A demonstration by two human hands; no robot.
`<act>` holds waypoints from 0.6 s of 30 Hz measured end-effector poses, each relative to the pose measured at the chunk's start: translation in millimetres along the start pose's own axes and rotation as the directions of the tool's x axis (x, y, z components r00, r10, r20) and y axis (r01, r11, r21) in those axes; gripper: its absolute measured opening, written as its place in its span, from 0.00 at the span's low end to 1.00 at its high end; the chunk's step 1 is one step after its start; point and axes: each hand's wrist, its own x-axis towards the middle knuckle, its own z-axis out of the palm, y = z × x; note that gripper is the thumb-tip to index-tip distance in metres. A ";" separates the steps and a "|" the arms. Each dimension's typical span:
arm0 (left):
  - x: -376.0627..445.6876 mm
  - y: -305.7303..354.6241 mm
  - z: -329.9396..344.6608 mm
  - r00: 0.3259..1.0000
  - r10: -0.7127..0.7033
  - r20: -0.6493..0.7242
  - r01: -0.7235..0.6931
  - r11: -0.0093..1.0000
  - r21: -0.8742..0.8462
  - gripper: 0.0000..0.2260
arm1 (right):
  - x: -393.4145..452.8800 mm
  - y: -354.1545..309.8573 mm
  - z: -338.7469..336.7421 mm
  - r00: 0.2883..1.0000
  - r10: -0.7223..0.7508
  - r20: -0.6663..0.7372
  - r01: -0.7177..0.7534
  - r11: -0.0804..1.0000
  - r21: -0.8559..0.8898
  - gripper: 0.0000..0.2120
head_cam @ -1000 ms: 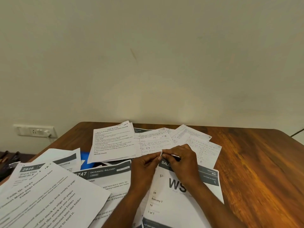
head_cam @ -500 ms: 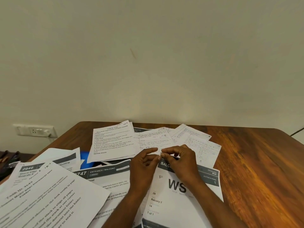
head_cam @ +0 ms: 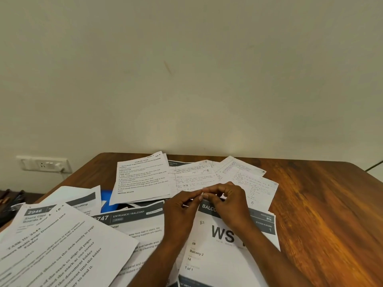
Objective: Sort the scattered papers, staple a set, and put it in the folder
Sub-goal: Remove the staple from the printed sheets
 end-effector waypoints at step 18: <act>4.3 -1.4 -0.5 0.998 -0.068 0.007 0.068 0.998 -0.013 0.10 | 0.8 2.4 0.3 0.998 0.067 0.013 -0.067 0.998 -0.004 0.07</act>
